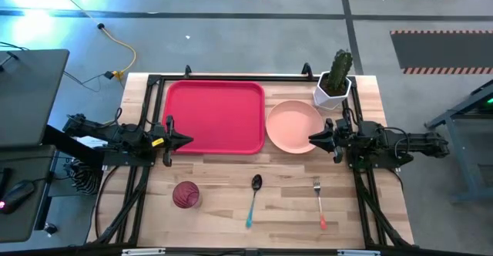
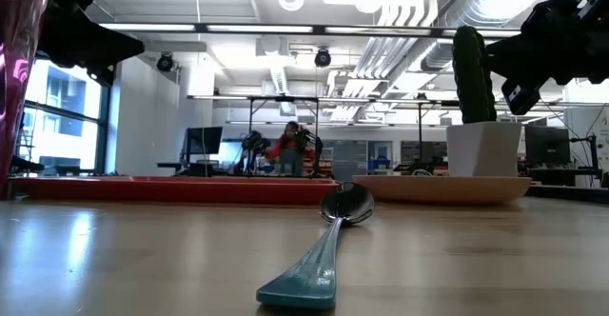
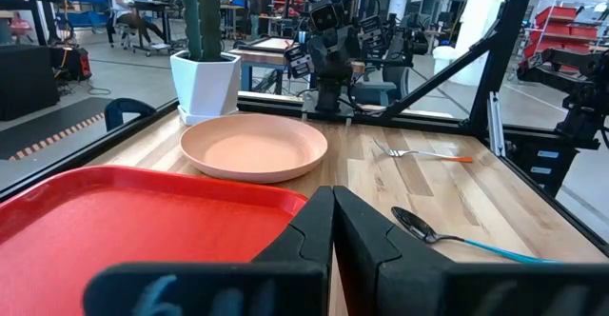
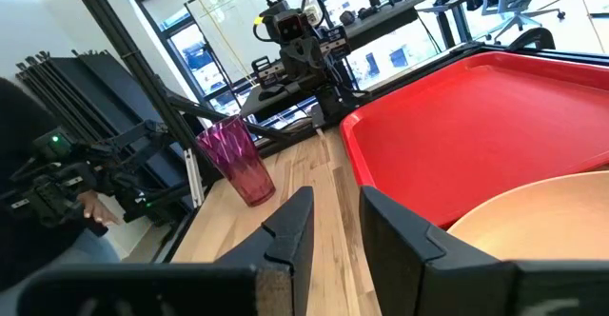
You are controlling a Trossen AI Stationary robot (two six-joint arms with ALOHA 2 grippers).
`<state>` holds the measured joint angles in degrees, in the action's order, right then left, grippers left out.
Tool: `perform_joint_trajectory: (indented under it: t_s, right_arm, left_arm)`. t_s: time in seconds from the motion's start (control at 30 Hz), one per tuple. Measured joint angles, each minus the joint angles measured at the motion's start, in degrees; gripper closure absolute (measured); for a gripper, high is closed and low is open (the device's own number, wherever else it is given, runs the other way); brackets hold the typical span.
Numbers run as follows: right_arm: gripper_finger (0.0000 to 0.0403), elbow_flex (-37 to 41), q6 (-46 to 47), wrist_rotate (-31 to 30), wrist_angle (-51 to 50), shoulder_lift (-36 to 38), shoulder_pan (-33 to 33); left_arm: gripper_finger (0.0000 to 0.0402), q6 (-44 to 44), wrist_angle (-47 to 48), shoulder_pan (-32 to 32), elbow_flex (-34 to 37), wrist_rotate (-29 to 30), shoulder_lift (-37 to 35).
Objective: Pick and place plate/cup/fork/spoon on tray
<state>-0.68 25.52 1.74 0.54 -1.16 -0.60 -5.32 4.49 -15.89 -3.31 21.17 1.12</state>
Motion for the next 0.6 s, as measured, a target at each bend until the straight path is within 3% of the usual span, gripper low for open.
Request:
perform_joint_trajectory:
  t_s: [0.3,0.6]
  right_arm:
    - [0.0323,0.0,0.0,0.0,0.0,0.0,0.0]
    - [0.0323,0.0,0.0,0.0,0.0,0.0,0.0]
  left_arm:
    - [0.0402,-0.9,0.0,0.0,0.0,0.0,0.0]
    - [0.0401,-16.8,-0.1,0.0,0.0,1.2,0.0]
